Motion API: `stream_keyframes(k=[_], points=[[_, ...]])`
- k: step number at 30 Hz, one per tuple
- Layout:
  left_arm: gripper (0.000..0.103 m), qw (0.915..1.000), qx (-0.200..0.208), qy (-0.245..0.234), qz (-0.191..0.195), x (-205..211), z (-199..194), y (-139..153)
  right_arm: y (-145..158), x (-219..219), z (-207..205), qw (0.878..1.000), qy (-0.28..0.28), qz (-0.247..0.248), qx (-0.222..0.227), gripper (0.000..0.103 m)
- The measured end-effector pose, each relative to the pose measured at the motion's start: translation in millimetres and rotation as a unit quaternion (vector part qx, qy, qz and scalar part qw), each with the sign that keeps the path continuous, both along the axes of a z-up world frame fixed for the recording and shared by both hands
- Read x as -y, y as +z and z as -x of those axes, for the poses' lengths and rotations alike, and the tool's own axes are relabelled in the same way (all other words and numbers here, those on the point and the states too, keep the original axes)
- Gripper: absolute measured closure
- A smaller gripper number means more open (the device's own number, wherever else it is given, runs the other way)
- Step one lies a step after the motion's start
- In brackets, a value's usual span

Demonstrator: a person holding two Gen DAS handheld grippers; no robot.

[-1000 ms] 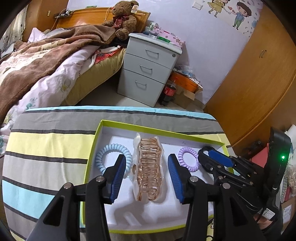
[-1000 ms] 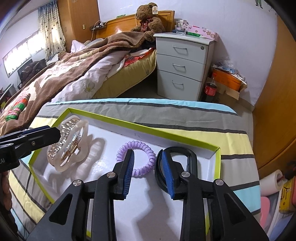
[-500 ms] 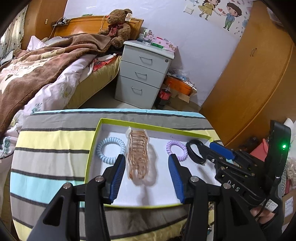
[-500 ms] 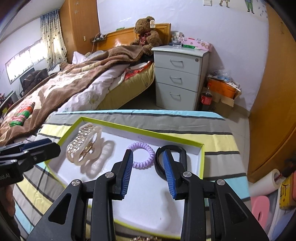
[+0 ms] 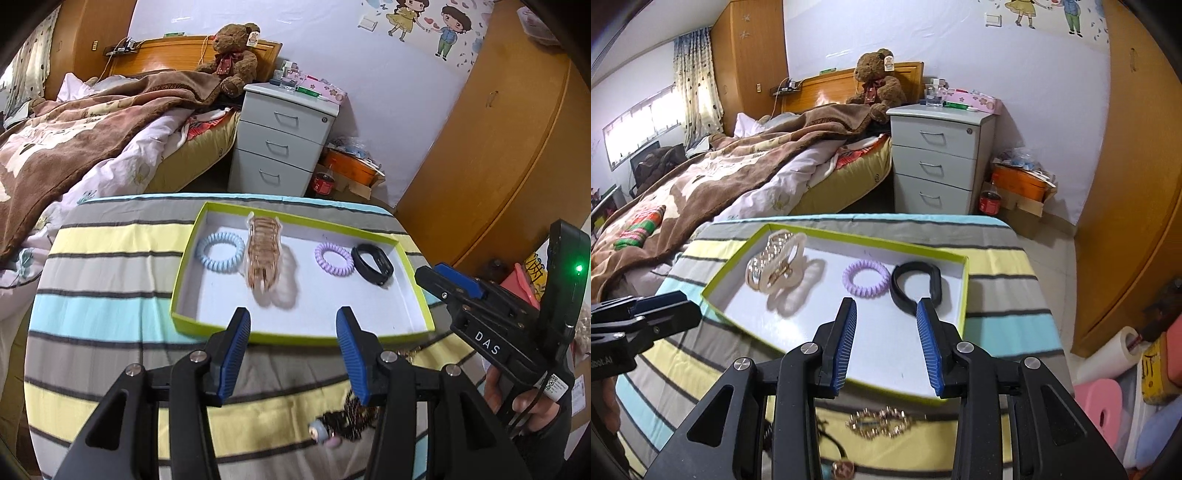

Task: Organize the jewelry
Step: 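Grasp the black hair tie with teal bead with the right gripper while the left moves to the bed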

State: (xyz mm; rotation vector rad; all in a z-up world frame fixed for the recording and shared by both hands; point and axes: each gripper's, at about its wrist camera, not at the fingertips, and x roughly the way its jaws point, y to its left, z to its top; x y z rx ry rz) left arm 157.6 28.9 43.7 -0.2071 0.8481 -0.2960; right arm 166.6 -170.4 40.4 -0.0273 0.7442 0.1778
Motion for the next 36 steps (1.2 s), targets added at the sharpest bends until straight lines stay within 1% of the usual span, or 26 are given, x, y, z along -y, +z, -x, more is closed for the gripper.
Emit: stream_keyframes(k=[4, 6, 13, 18, 21, 26, 32, 36], points=[[0.053, 1.0, 0.005, 0.002, 0.0, -2.5, 13.9, -1.0, -3.1, 6.9, 13.7, 1.0, -0.006, -0.008, 0.001, 0.068], [0.053, 1.0, 0.005, 0.002, -0.006, -2.8, 21.9, -4.1, -5.7, 10.2, 22.3, 1.0, -0.006, -0.013, 0.0, 0.068], [0.052, 0.9999, -0.011, -0.005, -0.004, -4.3, 45.9, -23.7, -20.8, 20.7, 48.8, 1.0, 0.0, -0.028, -0.013, 0.068], [0.052, 0.9994, -0.028, -0.02, 0.002, -2.5, 61.6, -40.2, -36.5, 23.1, 59.7, 0.999, 0.009, -0.034, -0.036, 0.068], [0.052, 0.9992, -0.035, -0.018, 0.006, -3.7, 65.4, -44.1, -45.8, 21.6, 62.9, 0.998, 0.021, -0.039, -0.051, 0.068], [0.052, 0.9993, -0.032, -0.013, 0.009, -7.3, 72.2, -43.7, -56.3, 15.2, 65.9, 0.995, 0.041, -0.047, -0.072, 0.068], [0.052, 0.9992, -0.037, -0.008, 0.014, -11.6, 72.6, -46.5, -67.0, -2.6, 68.2, 0.993, 0.063, -0.033, -0.093, 0.068], [0.052, 0.9991, -0.038, -0.008, 0.015, -12.0, 72.6, -47.1, -71.1, -7.3, 68.3, 0.993, 0.062, -0.025, -0.098, 0.068]])
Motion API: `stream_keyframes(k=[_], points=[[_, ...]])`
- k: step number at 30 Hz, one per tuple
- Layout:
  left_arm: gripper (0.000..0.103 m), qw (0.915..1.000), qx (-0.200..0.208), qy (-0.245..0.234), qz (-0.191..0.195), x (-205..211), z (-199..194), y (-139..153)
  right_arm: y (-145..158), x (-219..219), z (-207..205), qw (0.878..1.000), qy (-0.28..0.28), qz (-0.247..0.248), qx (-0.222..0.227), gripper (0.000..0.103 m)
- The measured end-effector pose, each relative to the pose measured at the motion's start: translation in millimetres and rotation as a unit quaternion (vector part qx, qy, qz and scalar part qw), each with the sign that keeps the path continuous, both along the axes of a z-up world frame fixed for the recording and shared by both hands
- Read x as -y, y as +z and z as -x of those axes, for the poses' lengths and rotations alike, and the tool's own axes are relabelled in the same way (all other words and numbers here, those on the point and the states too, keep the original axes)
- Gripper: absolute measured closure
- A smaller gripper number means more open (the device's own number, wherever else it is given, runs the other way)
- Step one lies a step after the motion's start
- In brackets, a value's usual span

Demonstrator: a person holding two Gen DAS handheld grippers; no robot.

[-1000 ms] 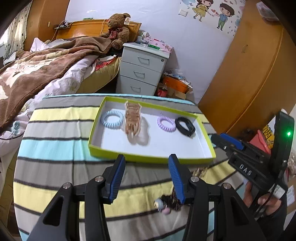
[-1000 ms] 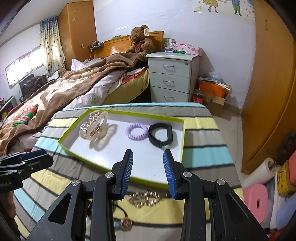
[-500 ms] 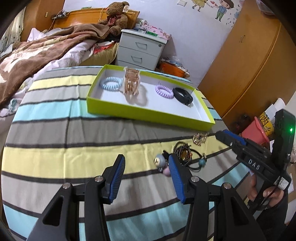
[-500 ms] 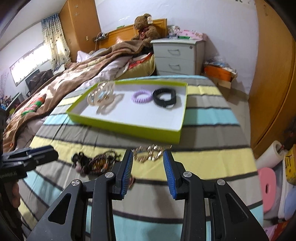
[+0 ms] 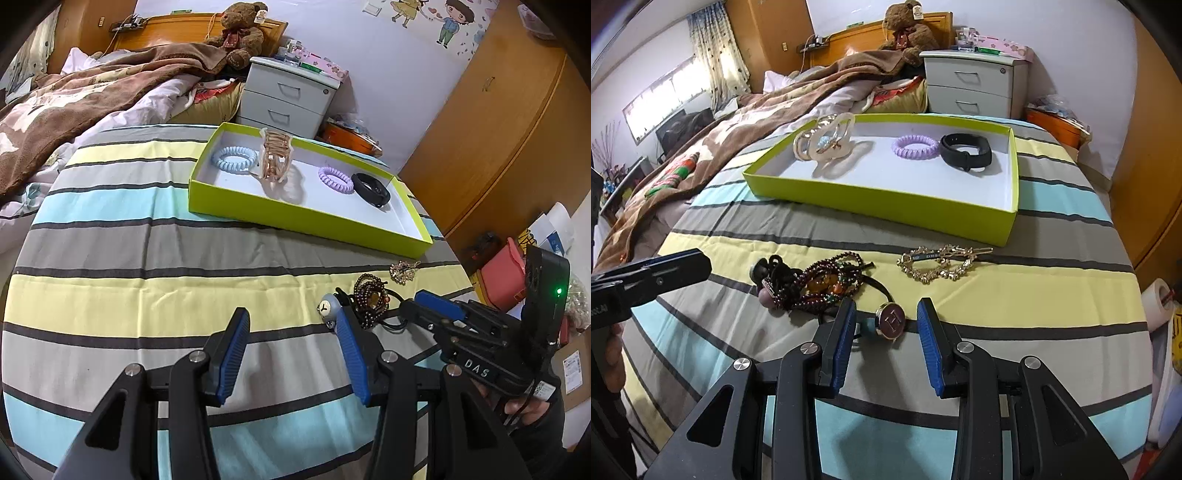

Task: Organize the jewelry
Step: 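Grasp the black hair tie with teal bead with the right gripper while the left moves to the bed, then grasp the dark brown beaded bracelet with the left gripper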

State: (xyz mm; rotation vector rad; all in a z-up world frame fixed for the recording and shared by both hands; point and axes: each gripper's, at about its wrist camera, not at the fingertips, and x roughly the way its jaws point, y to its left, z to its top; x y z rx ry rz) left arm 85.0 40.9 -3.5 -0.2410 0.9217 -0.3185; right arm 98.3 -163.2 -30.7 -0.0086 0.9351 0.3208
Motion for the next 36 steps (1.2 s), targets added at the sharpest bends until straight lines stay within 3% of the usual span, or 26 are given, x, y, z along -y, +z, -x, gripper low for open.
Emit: stream_keyframes(k=[4, 6, 8, 22, 23, 27, 33, 36], points=[[0.052, 1.0, -0.001, 0.0, 0.0, 0.4, -1.0, -0.6, -0.3, 2.6, 1.8, 1.0, -0.011, 0.008, 0.004, 0.068], [0.052, 1.0, -0.003, 0.001, 0.0, 0.0, -1.3, -1.3, -0.1, 4.9, 3.6, 1.0, -0.016, 0.009, 0.004, 0.081], [0.052, 1.0, -0.005, 0.004, -0.001, -0.2, -1.6, -2.1, -0.2, 6.8, 5.9, 1.0, -0.02, 0.014, 0.006, 0.084], [0.052, 0.9997, -0.017, -0.012, -0.01, 13.6, -3.3, -6.6, 10.6, 47.6, 22.7, 0.994, -0.086, 0.055, 0.034, 0.085], [0.052, 0.9997, -0.015, -0.014, -0.012, 15.4, -3.3, -6.1, 12.5, 51.6, 24.8, 0.994, -0.09, 0.049, 0.036, 0.085], [0.052, 0.9995, -0.018, -0.022, -0.015, 21.7, -5.5, -7.2, 27.3, 69.0, 35.9, 0.995, -0.071, -0.054, 0.05, 0.085], [0.052, 0.9992, -0.024, -0.026, -0.019, 25.8, -5.1, -10.4, 52.1, 76.3, 50.3, 0.987, -0.051, -0.119, 0.096, 0.086], [0.052, 0.9991, -0.026, -0.026, -0.019, 26.3, -5.2, -11.6, 53.8, 71.3, 49.7, 0.988, -0.063, -0.089, 0.106, 0.086]])
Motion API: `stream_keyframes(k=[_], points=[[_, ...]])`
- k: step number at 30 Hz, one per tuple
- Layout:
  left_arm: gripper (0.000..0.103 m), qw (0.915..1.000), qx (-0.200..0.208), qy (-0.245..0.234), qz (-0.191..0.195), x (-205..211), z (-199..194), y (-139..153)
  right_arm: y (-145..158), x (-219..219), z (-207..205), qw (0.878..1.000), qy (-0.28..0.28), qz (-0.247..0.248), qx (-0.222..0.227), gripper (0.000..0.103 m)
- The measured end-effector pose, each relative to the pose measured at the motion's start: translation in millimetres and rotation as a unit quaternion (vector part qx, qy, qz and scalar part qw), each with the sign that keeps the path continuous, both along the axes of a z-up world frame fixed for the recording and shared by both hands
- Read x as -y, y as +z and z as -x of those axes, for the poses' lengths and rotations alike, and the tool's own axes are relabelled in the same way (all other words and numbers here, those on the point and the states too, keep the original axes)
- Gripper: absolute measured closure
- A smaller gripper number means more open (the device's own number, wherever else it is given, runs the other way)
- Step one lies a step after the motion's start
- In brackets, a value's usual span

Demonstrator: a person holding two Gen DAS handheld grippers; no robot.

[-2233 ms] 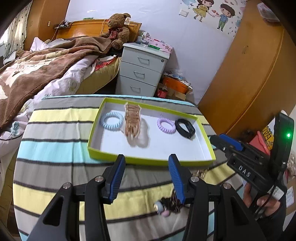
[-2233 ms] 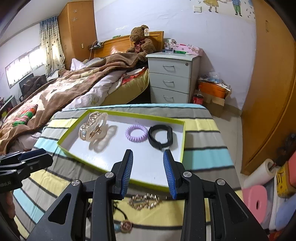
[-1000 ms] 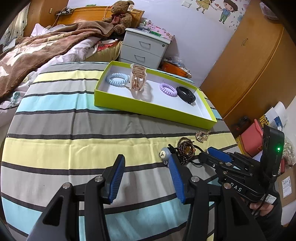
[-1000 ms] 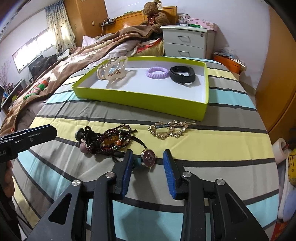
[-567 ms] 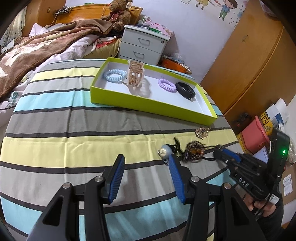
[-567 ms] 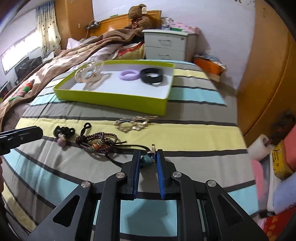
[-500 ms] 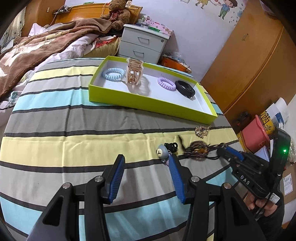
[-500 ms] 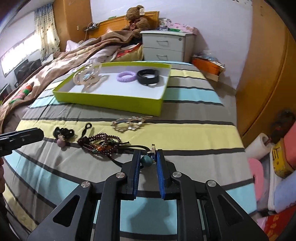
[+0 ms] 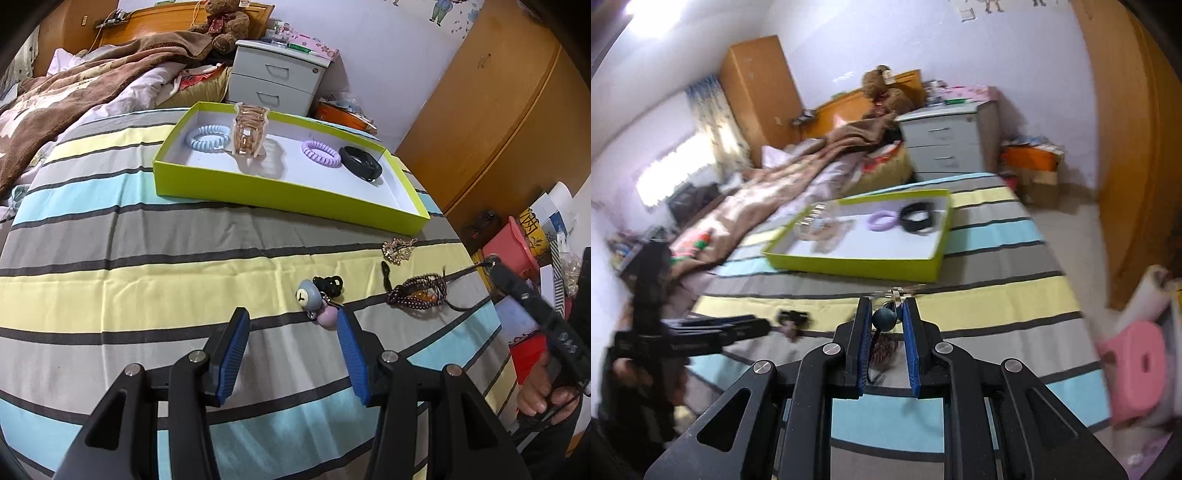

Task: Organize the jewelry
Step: 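Grasp the dark brown beaded bracelet with the left gripper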

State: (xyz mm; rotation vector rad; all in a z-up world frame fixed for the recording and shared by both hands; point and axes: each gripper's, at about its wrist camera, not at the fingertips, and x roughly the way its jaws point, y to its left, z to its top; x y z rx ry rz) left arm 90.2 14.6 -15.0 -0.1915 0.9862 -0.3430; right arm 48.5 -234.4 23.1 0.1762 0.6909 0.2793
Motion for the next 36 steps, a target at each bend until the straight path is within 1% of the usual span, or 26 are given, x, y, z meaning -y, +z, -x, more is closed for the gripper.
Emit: stream_keyframes(k=[3, 7, 13, 18, 23, 25, 28, 32, 34, 36], points=[[0.052, 1.0, 0.002, -0.004, -0.001, 3.1, 0.3, 1.2, -2.7, 9.6, -1.3, 0.999, -0.029, -0.016, -0.003, 0.086], [0.052, 0.9996, 0.009, -0.025, -0.005, 15.8, 2.7, 6.6, -8.5, 16.3, -0.2, 0.999, -0.038, -0.011, -0.015, 0.086], [0.052, 0.9966, 0.015, -0.079, -0.019, 57.2, -2.0, 12.6, -16.5, 30.4, 4.4, 0.998, -0.053, -0.009, -0.025, 0.086], [0.052, 0.994, 0.01, -0.104, -0.03, 87.9, -12.4, 10.5, -16.2, 46.0, 11.3, 0.997, -0.065, -0.014, -0.023, 0.086], [0.052, 0.9925, 0.0, -0.107, -0.059, 107.7, -20.7, 1.6, -16.2, 57.2, 15.3, 0.997, -0.073, -0.018, -0.021, 0.086], [0.052, 0.9923, -0.002, -0.108, -0.06, 110.2, -20.6, -0.4, -16.9, 60.7, 15.3, 0.997, -0.075, -0.02, -0.021, 0.086], [0.052, 0.9909, -0.007, -0.109, -0.078, 116.3, -22.3, -5.0, -17.9, 63.0, 15.4, 0.997, -0.073, -0.025, -0.02, 0.086], [0.052, 0.9891, 0.003, -0.108, -0.099, 123.3, -20.5, -5.0, -17.7, 63.6, 15.9, 0.997, -0.071, -0.025, -0.017, 0.086], [0.052, 0.9868, 0.009, -0.111, -0.118, 128.1, -18.1, -5.8, -18.0, 64.4, 16.8, 0.997, -0.07, -0.026, -0.017, 0.086], [0.056, 0.9852, 0.015, -0.109, -0.131, 131.5, -16.1, -6.2, -18.1, 64.6, 17.1, 0.997, -0.07, -0.026, -0.017, 0.086]])
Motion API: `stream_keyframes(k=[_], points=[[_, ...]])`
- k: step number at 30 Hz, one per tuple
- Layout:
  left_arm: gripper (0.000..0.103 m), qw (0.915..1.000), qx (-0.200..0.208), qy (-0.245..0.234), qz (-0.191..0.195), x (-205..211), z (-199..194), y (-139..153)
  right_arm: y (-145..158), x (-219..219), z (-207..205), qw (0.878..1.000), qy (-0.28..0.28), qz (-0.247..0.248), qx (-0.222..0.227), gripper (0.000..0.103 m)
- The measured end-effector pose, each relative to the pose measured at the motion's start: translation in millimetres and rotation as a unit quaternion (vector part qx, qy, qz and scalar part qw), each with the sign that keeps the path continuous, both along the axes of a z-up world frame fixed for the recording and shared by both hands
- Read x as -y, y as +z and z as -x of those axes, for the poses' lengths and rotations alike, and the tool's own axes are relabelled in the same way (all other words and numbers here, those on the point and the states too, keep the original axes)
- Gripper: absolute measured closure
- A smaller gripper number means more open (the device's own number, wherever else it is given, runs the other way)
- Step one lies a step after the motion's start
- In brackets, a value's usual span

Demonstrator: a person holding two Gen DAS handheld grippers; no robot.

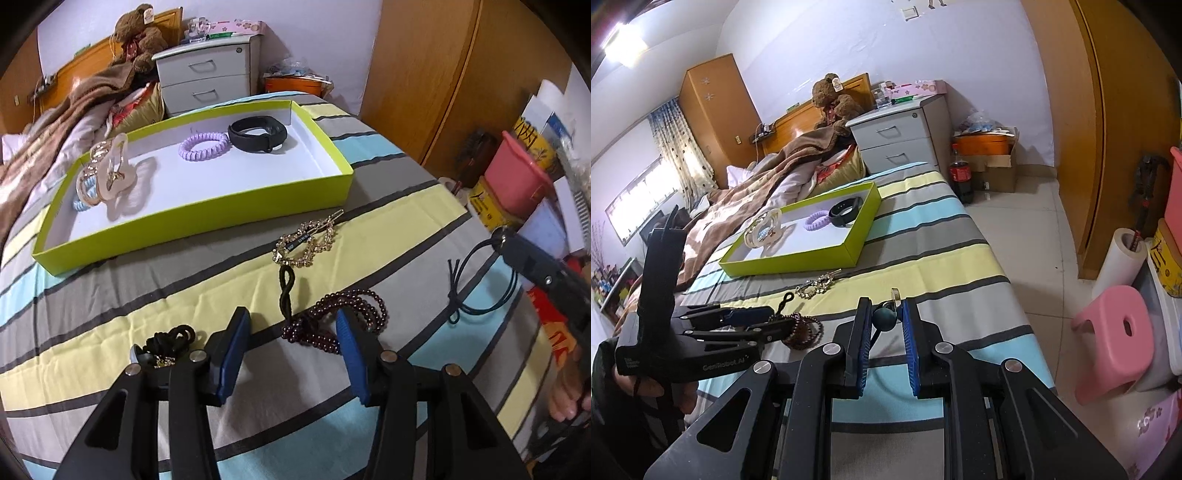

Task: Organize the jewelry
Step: 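Grasp the dark brown beaded bracelet with the left gripper, then carry the beaded bracelet and black hair tie over the green box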

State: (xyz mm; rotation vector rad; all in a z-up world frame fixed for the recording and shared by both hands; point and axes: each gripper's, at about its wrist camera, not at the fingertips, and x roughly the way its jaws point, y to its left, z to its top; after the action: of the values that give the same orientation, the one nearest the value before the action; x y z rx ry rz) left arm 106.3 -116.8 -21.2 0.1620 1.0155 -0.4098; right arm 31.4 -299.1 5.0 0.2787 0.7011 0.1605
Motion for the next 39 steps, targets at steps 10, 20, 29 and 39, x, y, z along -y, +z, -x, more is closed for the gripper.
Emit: stream_keyframes(k=[10, 20, 29, 39], points=[[0.074, 1.0, 0.002, -0.003, -0.004, 1.9, 0.8, 1.5, -0.2, 0.9, -0.3, 1.0, 0.0, 0.0, -0.001, 0.086], [0.085, 0.9997, 0.007, 0.003, 0.021, -3.6, 4.7, 8.4, 0.1, -1.3, -0.8, 1.0, 0.0, 0.006, 0.0, 0.086], [0.085, 0.9987, 0.021, 0.009, 0.045, -12.3, 6.1, 22.3, 9.7, -8.6, -2.5, 1.0, 0.004, 0.013, 0.009, 0.086], [0.085, 0.9968, 0.039, 0.031, 0.063, -33.1, 3.7, 39.6, 23.6, -25.4, -10.1, 0.999, 0.019, 0.024, 0.02, 0.086]])
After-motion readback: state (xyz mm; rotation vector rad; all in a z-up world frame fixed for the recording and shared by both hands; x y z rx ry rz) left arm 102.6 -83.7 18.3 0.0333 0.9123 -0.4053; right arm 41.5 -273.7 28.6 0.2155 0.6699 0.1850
